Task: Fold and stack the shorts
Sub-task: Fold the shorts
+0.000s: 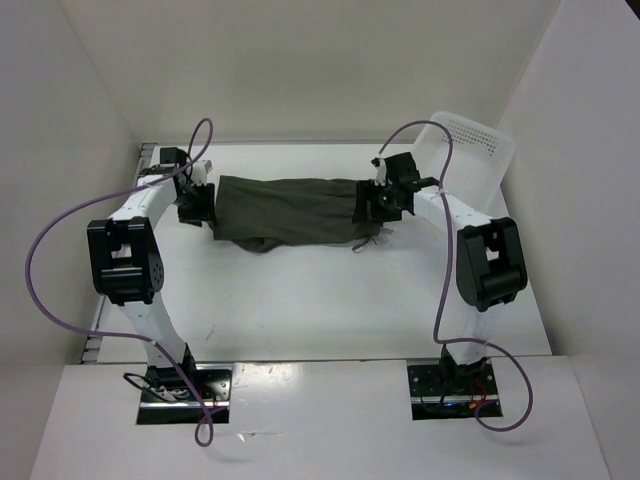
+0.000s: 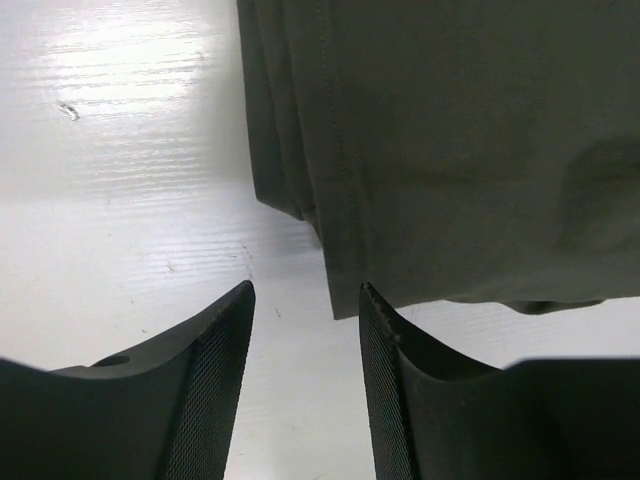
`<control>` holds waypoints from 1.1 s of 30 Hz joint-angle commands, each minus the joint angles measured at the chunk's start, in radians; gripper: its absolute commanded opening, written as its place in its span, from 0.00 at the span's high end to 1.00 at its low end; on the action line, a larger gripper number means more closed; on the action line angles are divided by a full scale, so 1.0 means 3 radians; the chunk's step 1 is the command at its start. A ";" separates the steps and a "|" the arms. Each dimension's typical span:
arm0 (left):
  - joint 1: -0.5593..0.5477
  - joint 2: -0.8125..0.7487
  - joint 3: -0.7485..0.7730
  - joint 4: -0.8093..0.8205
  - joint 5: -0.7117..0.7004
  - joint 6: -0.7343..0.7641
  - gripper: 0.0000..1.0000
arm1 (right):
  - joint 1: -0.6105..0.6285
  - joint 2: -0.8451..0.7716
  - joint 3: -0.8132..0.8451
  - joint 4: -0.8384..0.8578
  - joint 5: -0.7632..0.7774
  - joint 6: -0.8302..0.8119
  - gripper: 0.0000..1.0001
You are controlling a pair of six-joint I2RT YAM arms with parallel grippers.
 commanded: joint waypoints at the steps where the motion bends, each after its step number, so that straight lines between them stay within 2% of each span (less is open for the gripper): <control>1: 0.0015 0.0012 -0.0016 0.0179 -0.0101 0.0012 0.46 | -0.0012 0.0093 0.0001 0.0043 0.0184 0.0251 0.20; 7: 0.0015 0.0227 -0.0005 0.0246 -0.0137 0.0012 0.37 | -0.0012 0.0349 0.0123 0.0003 0.0491 0.0451 0.19; 12: 0.0015 0.0400 0.0056 0.0246 -0.0106 0.0012 0.35 | -0.0012 0.0503 0.0159 -0.0064 0.0819 0.0451 0.18; 18: 0.0015 0.0564 0.0194 0.0276 -0.0025 0.0012 0.35 | -0.0012 0.0728 0.0226 0.0043 0.0855 0.0247 0.18; 21: 0.0015 0.0595 0.0270 0.0246 0.0236 0.0012 0.35 | -0.0012 0.0809 0.0267 0.0114 0.0692 0.0175 0.24; 22: 0.0015 0.0636 0.0301 0.0246 0.0328 0.0012 0.35 | -0.0012 0.0810 0.0267 0.0115 0.0499 0.0175 0.34; 24: 0.0015 0.0672 0.0352 0.0124 0.0660 0.0012 0.49 | -0.0012 0.0810 0.0297 0.0145 0.0319 0.0175 0.47; 25: 0.0015 0.0672 0.0393 0.0093 0.0777 0.0012 0.56 | -0.0012 0.0810 0.0328 0.0145 0.0196 0.0175 0.61; 26: 0.0015 0.0672 0.0393 0.0092 0.0890 0.0012 0.65 | -0.0012 0.0810 0.0328 0.0145 0.0160 0.0139 0.67; 27: 0.0015 0.0672 0.0393 0.0062 0.1094 0.0012 0.82 | -0.0012 0.0810 0.0374 0.0145 0.0114 0.0104 0.73; 28: 0.0015 0.0672 0.0393 0.0062 0.1182 0.0012 0.89 | -0.0012 0.0810 0.0410 0.0145 0.0058 0.0002 0.78; 29: 0.0015 0.0707 0.0424 0.0062 0.1258 0.0012 0.93 | -0.0012 0.0810 0.0511 0.0145 -0.0034 -0.0044 0.87; 31: 0.0015 0.0708 0.0460 0.0021 0.1428 0.0012 1.00 | -0.0012 0.0810 0.0685 0.0145 -0.0132 -0.0192 0.94; 33: 0.0015 0.0708 0.0623 -0.0096 0.1499 0.0012 1.00 | -0.0012 0.0810 0.0773 0.0079 -0.0204 -0.0280 1.00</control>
